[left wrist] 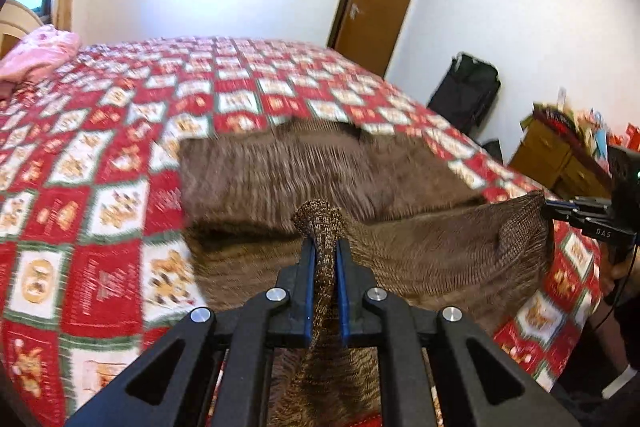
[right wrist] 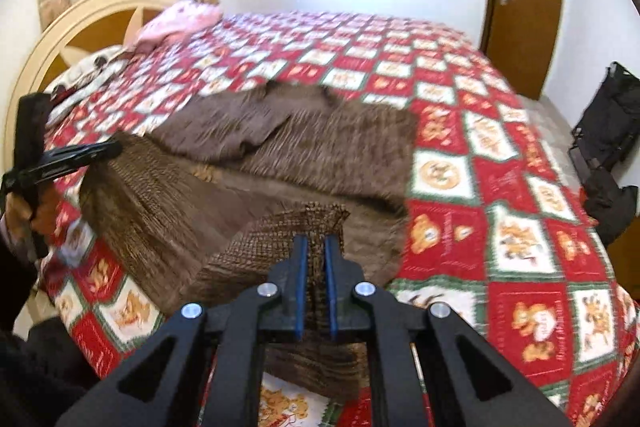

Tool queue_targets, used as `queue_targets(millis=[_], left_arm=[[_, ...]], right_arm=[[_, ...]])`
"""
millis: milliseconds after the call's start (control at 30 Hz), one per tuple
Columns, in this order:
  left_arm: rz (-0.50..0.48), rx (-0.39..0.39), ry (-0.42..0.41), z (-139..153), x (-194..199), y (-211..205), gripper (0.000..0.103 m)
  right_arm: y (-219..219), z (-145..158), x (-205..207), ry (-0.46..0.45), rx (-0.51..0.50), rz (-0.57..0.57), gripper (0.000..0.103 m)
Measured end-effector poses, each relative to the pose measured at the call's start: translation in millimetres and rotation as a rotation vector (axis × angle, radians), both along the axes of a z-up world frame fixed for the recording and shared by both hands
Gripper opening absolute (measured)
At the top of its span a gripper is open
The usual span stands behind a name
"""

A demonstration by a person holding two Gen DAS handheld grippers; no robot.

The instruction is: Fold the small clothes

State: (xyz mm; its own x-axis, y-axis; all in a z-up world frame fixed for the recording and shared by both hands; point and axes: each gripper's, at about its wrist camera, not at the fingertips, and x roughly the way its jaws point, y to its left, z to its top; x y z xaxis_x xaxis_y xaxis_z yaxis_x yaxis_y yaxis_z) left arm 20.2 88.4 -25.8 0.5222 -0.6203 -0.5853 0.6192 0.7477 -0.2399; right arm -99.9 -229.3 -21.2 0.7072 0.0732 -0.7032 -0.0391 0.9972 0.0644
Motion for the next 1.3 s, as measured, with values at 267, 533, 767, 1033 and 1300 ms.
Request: queue_targets(millis=[267,533,767,1033,1300], left_arm=[[0.107,-0.042,-0.072,20,9,16,0.009],[0.138,-0.029,-0.097,24,25,6,0.009],[0.21,-0.036,-0.108,39,62,6,0.009],[0.289,-0.002,-0.082,37,134,-10,0.009],[0.358,0.093,-0.006,-19,204,-44,0.009]], right_arm=[[-16,13,6,-0.071,0.006,-0.119,0.01],[-1,29,33,-0.098,-0.121,-0.089,0.01],[-7,50,77,-0.131,-0.145,-0.065,0.01],[-32,54,162,-0.133,-0.102,-0.099,0.01],[-61,-14,239,-0.041,-0.082,-0.213,0.01]])
